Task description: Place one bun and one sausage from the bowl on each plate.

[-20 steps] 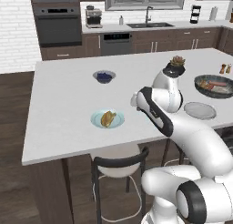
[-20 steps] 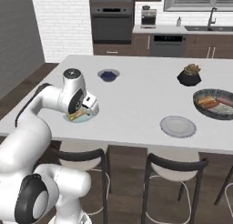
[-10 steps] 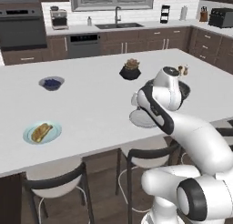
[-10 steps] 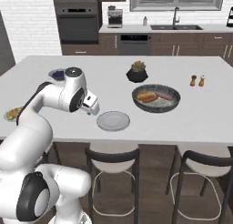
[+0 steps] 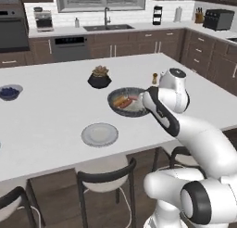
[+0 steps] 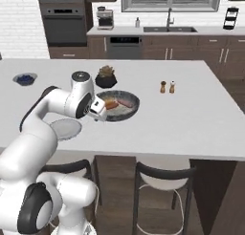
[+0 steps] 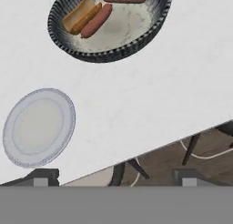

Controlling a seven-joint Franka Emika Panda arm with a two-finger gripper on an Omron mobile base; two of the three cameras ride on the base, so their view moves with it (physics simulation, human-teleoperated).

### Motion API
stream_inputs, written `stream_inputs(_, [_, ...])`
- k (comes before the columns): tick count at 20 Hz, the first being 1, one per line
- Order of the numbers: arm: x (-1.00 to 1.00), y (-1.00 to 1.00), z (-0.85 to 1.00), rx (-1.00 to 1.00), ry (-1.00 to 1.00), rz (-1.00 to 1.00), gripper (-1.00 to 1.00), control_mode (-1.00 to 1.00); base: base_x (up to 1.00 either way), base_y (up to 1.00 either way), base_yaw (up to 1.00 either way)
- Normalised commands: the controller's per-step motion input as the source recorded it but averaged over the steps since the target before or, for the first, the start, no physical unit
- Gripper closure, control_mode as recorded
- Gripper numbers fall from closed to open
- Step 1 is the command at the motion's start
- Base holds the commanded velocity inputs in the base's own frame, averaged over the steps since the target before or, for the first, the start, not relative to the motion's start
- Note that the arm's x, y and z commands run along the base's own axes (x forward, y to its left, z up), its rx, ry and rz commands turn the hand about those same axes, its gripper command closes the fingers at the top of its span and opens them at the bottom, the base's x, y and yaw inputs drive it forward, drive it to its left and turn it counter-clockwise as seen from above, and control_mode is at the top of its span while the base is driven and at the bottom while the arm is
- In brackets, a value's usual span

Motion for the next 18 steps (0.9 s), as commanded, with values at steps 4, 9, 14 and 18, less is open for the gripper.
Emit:
stream_inputs(4, [0.0,0.0,0.0,0.0,0.0,0.0,-1.0,1.0,0.71,-0.64,0.33])
stream_inputs(9, [0.0,0.0,0.0,0.0,0.0,0.0,-1.0,1.0,0.9,-0.11,0.24])
stream_inputs(14, [0.0,0.0,0.0,0.0,0.0,0.0,-1.0,1.0,0.98,0.0,0.16])
stream_inputs(18, [1.0,-0.13,0.0,0.16,0.13,0.03,-1.0,-1.0,0.0,0.0,0.0])
